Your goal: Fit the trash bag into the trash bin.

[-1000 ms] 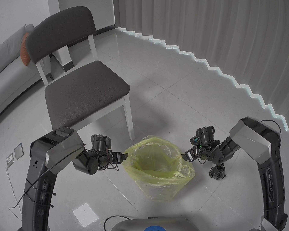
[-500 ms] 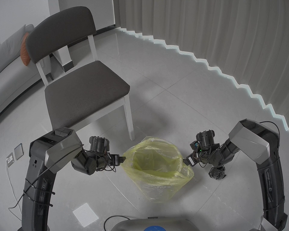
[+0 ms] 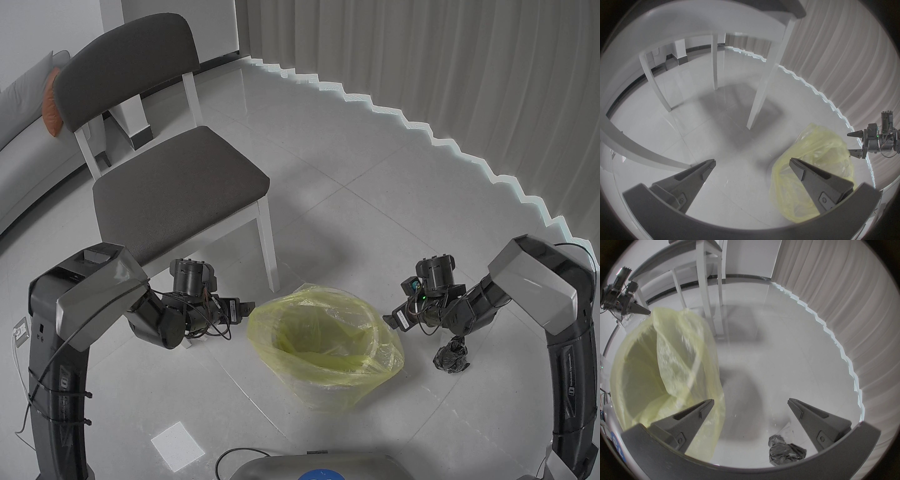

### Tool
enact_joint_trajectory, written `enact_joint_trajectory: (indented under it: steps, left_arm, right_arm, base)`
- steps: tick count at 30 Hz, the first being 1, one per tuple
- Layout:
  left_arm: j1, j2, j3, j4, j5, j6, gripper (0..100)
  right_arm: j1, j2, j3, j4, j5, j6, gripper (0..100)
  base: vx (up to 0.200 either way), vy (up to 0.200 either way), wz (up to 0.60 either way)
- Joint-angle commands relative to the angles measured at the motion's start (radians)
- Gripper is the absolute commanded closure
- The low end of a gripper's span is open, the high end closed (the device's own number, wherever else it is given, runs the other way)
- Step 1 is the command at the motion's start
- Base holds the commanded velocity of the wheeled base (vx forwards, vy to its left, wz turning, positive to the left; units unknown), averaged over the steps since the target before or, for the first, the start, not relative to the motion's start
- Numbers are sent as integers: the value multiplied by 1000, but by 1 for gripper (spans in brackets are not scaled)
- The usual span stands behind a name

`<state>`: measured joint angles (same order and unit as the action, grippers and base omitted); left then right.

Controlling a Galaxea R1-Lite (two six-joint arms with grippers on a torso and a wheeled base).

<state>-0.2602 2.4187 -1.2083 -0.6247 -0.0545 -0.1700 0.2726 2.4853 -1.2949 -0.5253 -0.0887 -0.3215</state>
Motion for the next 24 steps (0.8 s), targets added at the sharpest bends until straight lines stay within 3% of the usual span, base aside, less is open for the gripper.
enact_joint_trajectory:
  steps: [1, 11, 24]
  left_arm:
    - [-21, -112, 41, 5, -1, 1, 0]
    - [-116, -67, 24, -6, 1, 40, 0]
    - [-154, 25, -25, -122, 4, 325, 0]
  right_arm:
    - [-6, -118, 22, 1, 1, 7, 0]
    - [-9, -210, 101, 1, 0, 21, 0]
    - [-13, -244, 137, -9, 1, 21, 0]
  base:
    - [0, 0, 0]
    - [0, 0, 0]
    - [0, 0, 0]
